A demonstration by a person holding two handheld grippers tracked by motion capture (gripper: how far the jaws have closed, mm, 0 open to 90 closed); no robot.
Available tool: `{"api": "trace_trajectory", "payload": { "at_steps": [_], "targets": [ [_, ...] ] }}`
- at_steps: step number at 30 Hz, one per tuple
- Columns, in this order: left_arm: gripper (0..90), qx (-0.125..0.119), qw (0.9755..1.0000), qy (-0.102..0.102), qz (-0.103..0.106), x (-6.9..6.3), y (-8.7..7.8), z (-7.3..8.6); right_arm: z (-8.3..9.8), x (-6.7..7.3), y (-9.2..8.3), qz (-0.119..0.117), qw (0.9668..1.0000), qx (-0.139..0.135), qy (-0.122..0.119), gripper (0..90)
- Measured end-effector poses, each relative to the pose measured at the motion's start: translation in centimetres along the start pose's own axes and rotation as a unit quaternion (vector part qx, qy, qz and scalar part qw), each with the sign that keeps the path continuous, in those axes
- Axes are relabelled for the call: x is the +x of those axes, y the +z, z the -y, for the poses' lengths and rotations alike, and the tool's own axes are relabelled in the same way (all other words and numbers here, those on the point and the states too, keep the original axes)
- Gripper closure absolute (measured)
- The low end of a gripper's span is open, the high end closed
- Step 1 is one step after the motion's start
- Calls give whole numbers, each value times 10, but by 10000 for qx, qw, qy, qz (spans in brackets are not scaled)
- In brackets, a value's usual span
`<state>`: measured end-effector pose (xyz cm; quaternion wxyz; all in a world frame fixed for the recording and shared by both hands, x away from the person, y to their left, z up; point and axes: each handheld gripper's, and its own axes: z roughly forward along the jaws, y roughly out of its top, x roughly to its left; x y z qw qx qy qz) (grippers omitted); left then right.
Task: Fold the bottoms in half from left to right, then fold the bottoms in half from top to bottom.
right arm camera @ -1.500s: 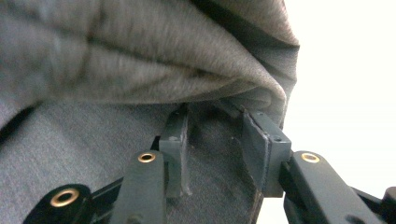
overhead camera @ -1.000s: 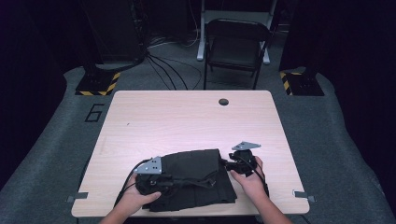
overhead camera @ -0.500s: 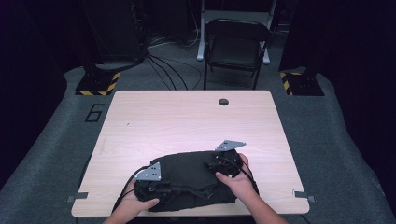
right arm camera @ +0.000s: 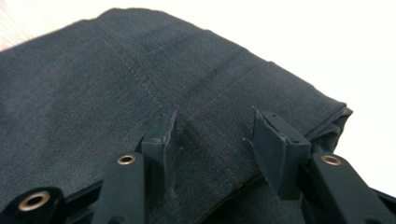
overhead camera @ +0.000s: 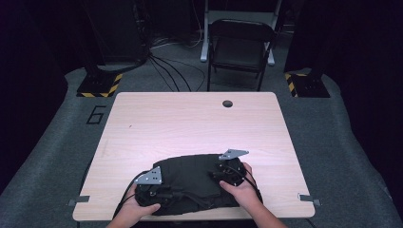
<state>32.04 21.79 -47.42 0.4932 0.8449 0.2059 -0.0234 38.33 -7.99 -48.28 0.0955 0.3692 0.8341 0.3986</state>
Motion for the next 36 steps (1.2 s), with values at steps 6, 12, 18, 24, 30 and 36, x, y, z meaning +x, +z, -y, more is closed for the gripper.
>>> {"api": "trace_trajectory", "payload": {
  "at_steps": [6,12,18,24,30,36],
  "targets": [
    [724,39,10000,-15,-14,-2,3,3,6,2,7,42,9999,65,-122,496],
    [640,-18,10000,-82,-39,-2,-1,2,10,1,8,9,10000,72,-51,494],
    [497,-380,9990,-190,-124,3,-20,-2,12,-1,8,-25,10000,43,-65,493],
    [432,-418,9954,-315,-801,16,-25,-9,13,1,7,-5,10000,60,-58,492],
    [379,-93,9899,-408,-1356,34,-6,-9,13,2,7,39,9999,8,-92,490],
    [366,266,9871,-429,-1520,42,2,7,11,1,1,42,9998,61,-177,491]
  ]
}}
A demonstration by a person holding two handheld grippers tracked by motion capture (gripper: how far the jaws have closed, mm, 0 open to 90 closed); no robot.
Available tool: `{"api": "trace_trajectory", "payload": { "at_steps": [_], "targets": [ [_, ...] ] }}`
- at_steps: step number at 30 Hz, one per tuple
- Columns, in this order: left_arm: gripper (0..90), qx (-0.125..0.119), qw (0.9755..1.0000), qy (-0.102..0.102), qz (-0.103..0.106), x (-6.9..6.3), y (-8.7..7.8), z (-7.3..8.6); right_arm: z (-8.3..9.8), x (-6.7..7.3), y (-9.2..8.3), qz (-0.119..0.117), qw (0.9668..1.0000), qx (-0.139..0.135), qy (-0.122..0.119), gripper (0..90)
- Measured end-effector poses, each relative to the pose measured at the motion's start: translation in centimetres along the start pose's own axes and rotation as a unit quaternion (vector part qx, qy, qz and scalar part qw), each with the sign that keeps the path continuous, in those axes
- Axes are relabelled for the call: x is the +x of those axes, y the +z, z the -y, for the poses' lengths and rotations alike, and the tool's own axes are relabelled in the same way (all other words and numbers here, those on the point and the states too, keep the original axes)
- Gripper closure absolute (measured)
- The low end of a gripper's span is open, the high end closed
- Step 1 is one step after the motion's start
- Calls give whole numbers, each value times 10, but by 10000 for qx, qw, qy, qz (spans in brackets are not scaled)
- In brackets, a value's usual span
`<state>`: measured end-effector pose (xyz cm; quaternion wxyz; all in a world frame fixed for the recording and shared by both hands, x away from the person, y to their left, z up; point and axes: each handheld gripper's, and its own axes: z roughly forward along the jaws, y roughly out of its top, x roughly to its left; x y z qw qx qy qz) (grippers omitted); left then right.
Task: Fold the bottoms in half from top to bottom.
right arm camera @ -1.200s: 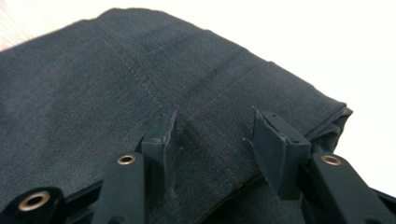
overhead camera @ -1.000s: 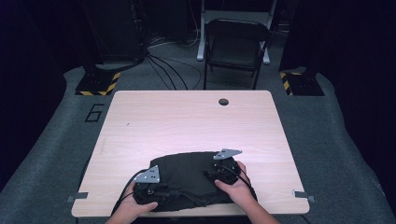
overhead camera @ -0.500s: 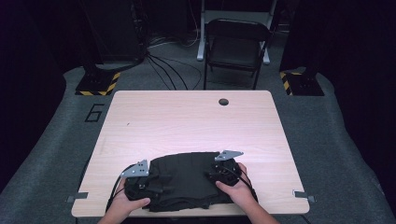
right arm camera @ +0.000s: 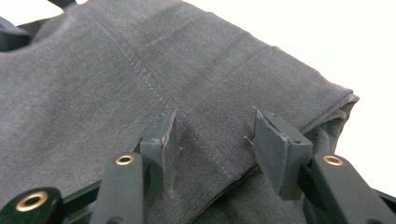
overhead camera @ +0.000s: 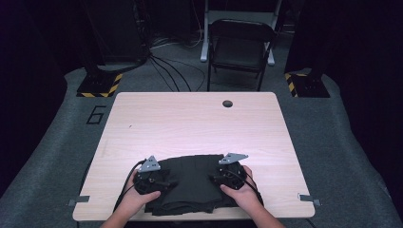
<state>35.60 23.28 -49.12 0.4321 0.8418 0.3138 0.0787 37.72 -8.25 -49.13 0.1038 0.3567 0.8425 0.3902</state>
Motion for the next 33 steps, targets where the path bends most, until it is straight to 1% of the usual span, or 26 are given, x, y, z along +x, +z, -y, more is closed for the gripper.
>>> {"api": "trace_trajectory", "payload": {
  "at_steps": [3,4,5,6,7,8,9,10,11,12,13,14,16,17,19,21,22,23,24,25,26,27,28,29,32,33],
  "targets": [
    [363,0,10000,15,-54,0,1,5,-4,3,-6,-69,9999,-77,30,486],
    [363,-6,10000,41,-67,0,1,5,-6,5,-7,-127,9998,-112,-62,483],
    [363,-15,10000,17,-61,0,1,4,-7,8,-8,-168,9998,-97,-76,480],
    [364,-25,10000,2,-76,0,0,3,-8,11,-9,-193,9996,-103,-172,476],
    [364,-41,10000,-2,-89,-1,-1,1,-9,15,-8,-228,9995,-92,-202,471],
    [364,-111,9999,-50,-93,-2,-1,-1,-9,18,-9,-258,9993,-82,-266,470],
    [364,-137,9999,-47,-40,-3,-3,-5,-10,20,-9,-280,9991,-96,-294,468],
    [364,-205,9998,-29,-46,-5,-3,-10,-10,22,-8,-312,9989,-129,-320,467],
    [364,-241,9997,-3,28,-7,-4,-15,-11,25,-8,-366,9987,-127,-317,465],
    [362,-278,9996,31,46,-9,-4,-20,-12,27,-8,-382,9985,-134,-375,463],
    [360,-333,9994,45,74,-11,-3,-24,-12,29,-8,-402,9986,-129,-334,463],
    [356,-353,9993,104,81,-13,-1,-28,-13,31,-8,-438,9982,-124,-393,462],
    [354,-375,9992,122,103,-16,4,-32,-15,35,-8,-491,9977,-127,-440,462],
    [354,-334,9992,146,130,-17,8,-33,-16,37,-7,-522,9975,-153,-452,462],
    [354,-224,9994,228,143,-18,12,-33,-16,41,-7,-569,9971,-126,-481,462],
    [356,-92,9994,300,150,-19,16,-28,-14,43,-6,-568,9968,-72,-556,462],
    [357,-47,9993,332,144,-18,17,-25,-13,43,-5,-579,9968,-38,-541,462],
    [358,3,9993,337,165,-18,16,-23,-11,43,-5,-602,9964,-11,-604,462],
    [358,4,9993,333,151,-18,16,-21,-9,43,-4,-598,9965,3,-589,462],
    [358,71,9991,377,166,-17,16,-18,-7,43,-4,-608,9966,56,-556,462],
    [358,107,9991,375,157,-18,17,-15,-4,42,-3,-607,9963,96,-600,462],
    [357,211,9988,420,153,-18,17,-12,-2,42,-2,-614,9961,147,-623,461],
    [356,250,9987,431,125,-19,18,-9,1,41,-2,-611,9959,189,-640,462],
    [352,292,9983,490,96,-19,19,-6,3,41,-2,-600,9961,174,-619,461],
    [350,201,9981,580,104,-20,17,1,8,41,-3,-584,9958,237,-661,462],
    [350,177,9982,564,107,-21,17,2,10,40,-4,-577,9956,252,-697,461]
  ]
}}
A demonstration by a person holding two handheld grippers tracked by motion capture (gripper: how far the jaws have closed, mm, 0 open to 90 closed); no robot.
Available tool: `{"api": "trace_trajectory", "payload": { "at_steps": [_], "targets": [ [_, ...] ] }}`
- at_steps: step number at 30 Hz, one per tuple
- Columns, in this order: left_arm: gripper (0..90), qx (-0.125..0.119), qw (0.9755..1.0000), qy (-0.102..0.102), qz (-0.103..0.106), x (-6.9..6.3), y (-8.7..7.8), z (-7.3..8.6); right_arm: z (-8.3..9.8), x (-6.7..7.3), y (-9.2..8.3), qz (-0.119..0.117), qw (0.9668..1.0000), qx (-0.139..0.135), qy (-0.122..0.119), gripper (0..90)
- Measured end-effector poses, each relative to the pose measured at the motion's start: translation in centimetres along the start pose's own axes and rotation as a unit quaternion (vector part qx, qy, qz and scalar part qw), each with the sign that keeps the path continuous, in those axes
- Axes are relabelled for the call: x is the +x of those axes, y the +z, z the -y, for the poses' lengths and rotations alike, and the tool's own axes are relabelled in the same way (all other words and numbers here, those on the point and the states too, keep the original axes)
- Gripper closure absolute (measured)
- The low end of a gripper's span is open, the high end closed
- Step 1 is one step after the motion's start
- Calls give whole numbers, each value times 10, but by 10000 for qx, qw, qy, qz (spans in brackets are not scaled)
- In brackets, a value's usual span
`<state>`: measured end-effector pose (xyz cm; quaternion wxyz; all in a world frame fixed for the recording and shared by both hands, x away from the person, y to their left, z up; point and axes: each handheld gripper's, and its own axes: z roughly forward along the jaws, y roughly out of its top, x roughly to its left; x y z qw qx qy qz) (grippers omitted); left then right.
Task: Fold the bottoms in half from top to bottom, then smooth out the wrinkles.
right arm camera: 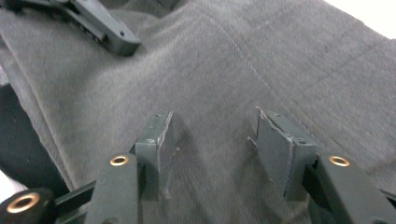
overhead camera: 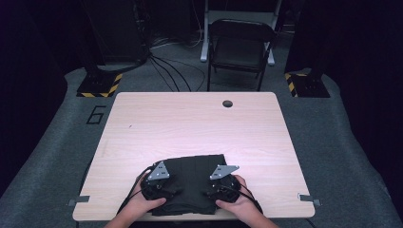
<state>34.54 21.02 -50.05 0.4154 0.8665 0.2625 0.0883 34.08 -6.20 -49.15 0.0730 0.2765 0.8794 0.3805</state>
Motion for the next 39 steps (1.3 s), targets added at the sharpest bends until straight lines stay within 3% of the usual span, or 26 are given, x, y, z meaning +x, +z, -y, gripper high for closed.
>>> {"api": "trace_trajectory", "payload": {
  "at_steps": [2,13,15,20,23,26,29,31,37,39],
  "targets": [
    [350,-22,10000,-1,-22,0,-2,2,3,-1,-1,12,10000,24,-95,461],
    [351,-13,9995,-273,-177,-8,-21,16,11,-1,-2,-13,9999,83,-60,462],
    [351,133,9994,-293,-138,-11,-24,20,12,0,-4,-15,9999,91,-43,461],
    [324,134,9981,-538,-252,-13,-31,31,13,4,-12,24,9999,80,-82,433],
    [324,151,9977,-607,-248,-9,-30,35,18,5,-16,86,9999,101,-30,426],
    [326,225,9979,-476,-369,-7,-24,34,21,1,-16,59,9999,101,57,430],
    [325,232,9977,-491,-409,-1,-18,32,21,0,-12,106,9999,101,85,435],
    [327,242,9978,-415,-460,5,-16,30,19,-1,-11,183,9997,100,91,436],
    [328,127,9972,-556,-489,29,-6,21,12,-12,-5,326,9993,98,149,438],
    [329,108,9972,-521,-534,34,-3,18,9,-16,-3,382,9990,74,220,439]
  ]
}}
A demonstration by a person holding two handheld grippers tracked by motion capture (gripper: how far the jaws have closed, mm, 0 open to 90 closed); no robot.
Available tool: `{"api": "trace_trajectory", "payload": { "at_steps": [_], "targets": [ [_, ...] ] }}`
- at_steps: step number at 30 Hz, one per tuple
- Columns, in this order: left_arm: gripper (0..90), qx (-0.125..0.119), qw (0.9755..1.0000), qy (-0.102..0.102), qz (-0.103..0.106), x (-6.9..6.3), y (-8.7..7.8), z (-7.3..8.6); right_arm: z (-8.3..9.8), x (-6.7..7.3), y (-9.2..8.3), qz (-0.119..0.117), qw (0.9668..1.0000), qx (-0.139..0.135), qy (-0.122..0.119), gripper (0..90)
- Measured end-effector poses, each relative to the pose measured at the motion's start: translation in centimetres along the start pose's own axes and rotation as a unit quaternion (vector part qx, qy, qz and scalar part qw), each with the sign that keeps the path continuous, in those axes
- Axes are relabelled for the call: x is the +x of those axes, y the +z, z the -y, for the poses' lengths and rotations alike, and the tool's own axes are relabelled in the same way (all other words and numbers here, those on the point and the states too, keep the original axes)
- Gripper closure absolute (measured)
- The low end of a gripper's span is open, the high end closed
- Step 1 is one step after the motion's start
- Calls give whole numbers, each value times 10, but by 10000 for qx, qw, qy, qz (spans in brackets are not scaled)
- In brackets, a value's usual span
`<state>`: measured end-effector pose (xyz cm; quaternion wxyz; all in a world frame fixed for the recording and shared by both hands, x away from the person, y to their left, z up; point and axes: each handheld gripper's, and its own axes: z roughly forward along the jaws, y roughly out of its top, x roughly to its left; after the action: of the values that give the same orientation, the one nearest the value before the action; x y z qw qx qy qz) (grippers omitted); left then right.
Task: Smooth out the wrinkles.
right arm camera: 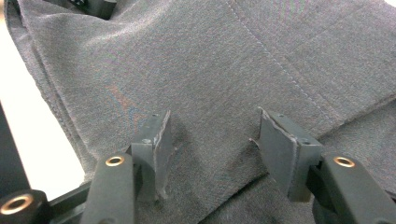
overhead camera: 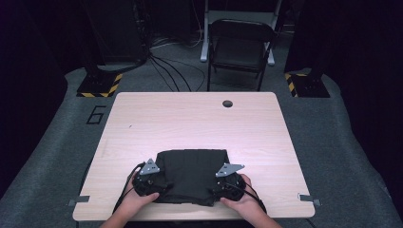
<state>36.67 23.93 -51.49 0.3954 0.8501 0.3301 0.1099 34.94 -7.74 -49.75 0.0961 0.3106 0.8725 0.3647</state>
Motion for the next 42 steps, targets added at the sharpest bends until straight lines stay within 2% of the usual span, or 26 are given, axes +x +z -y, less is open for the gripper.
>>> {"api": "trace_trajectory", "payload": {
  "at_steps": [4,8,11,15,18,20,22,30,36,39,42],
  "targets": [
    [329,-53,9999,-17,-85,6,5,-5,-4,-8,5,117,9999,-48,-42,439],
    [327,-117,9998,-119,-122,6,7,-7,-5,-11,6,126,9998,-109,107,433],
    [335,-70,9999,-77,-52,4,2,-8,-3,-10,4,103,9998,-155,85,421],
    [337,-276,9993,-224,116,-4,-7,-9,-3,-10,1,79,9997,-170,162,406],
    [334,-314,9993,-78,196,-11,-13,-10,-4,-9,-1,48,9997,-161,147,400],
    [333,-248,9994,15,243,-14,-17,-8,-4,-8,-2,33,9998,-152,134,398],
    [333,-217,9994,27,264,-15,-18,-5,-3,-8,-4,10,9998,-138,115,396],
    [329,-117,9996,230,100,-16,-15,7,5,-11,-7,-49,9998,-81,148,387],
    [330,-202,9995,196,138,-13,-13,14,9,-15,-5,-137,9995,-52,297,386],
    [330,-207,9994,148,224,-11,-14,16,9,-14,-6,-96,9998,-17,163,388],
    [330,-254,9995,147,138,-11,-15,16,9,-13,-7,-124,9997,-29,205,391]
  ]
}}
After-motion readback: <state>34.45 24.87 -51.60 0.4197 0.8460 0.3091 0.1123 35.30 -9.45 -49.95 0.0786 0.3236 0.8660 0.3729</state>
